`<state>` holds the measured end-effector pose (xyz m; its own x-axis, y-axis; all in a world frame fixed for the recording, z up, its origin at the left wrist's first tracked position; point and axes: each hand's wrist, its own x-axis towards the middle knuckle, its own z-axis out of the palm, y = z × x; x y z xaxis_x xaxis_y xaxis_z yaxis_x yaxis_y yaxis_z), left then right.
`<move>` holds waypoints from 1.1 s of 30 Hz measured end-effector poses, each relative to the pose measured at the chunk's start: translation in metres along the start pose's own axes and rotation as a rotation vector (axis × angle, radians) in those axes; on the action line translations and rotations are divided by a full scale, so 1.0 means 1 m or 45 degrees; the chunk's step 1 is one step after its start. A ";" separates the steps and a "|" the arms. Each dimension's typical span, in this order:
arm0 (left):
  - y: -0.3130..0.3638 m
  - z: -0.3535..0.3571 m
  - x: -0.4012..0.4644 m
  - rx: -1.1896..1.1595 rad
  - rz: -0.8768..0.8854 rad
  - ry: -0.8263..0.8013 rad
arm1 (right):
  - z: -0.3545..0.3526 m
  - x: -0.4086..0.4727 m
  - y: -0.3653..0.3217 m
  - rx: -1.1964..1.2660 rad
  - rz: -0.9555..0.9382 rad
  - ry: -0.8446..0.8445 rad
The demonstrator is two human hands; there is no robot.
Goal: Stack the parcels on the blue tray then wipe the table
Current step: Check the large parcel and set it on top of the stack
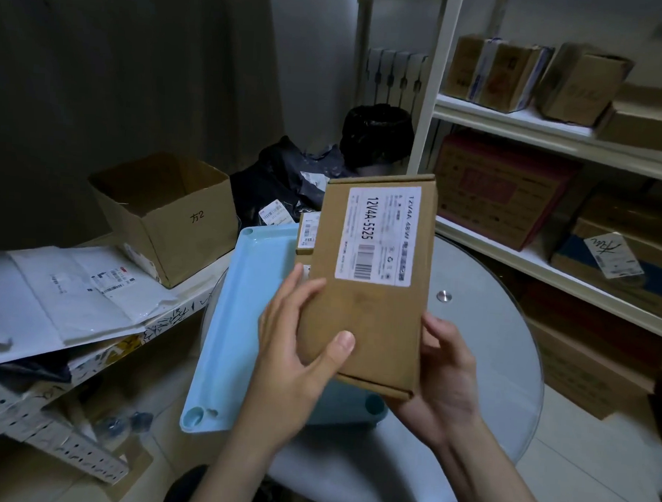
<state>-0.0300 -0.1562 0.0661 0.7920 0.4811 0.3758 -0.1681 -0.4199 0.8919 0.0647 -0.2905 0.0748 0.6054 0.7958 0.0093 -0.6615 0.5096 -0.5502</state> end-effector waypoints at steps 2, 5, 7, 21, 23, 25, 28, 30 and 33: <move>-0.004 -0.001 0.001 -0.347 -0.155 -0.064 | -0.004 -0.003 0.000 0.011 0.011 0.007; -0.007 -0.001 0.000 -0.437 -0.146 -0.053 | -0.008 -0.004 0.002 -0.002 0.032 0.067; -0.009 0.000 -0.001 -0.454 -0.130 -0.015 | -0.011 -0.003 0.002 0.021 0.021 0.100; -0.020 0.002 -0.004 -0.528 -0.188 -0.059 | -0.010 0.006 0.003 -0.628 -0.221 0.660; -0.024 0.003 -0.002 -0.512 -0.189 -0.074 | -0.011 0.005 0.002 -0.662 -0.223 0.682; -0.028 0.003 -0.002 -0.509 -0.197 -0.066 | -0.013 0.004 0.005 -0.664 -0.222 0.665; -0.034 -0.002 -0.003 -0.498 -0.214 -0.047 | -0.016 0.006 0.015 -0.656 -0.233 0.628; -0.038 -0.009 -0.003 -0.466 -0.226 -0.012 | -0.019 0.010 0.022 -0.663 -0.248 0.605; -0.039 -0.020 0.003 -0.481 -0.280 0.050 | -0.018 0.020 0.028 -0.763 -0.273 0.531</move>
<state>-0.0326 -0.1225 0.0377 0.8110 0.5599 0.1695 -0.2065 0.0030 0.9784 0.0665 -0.2662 0.0444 0.8893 0.4495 -0.0841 -0.2296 0.2798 -0.9322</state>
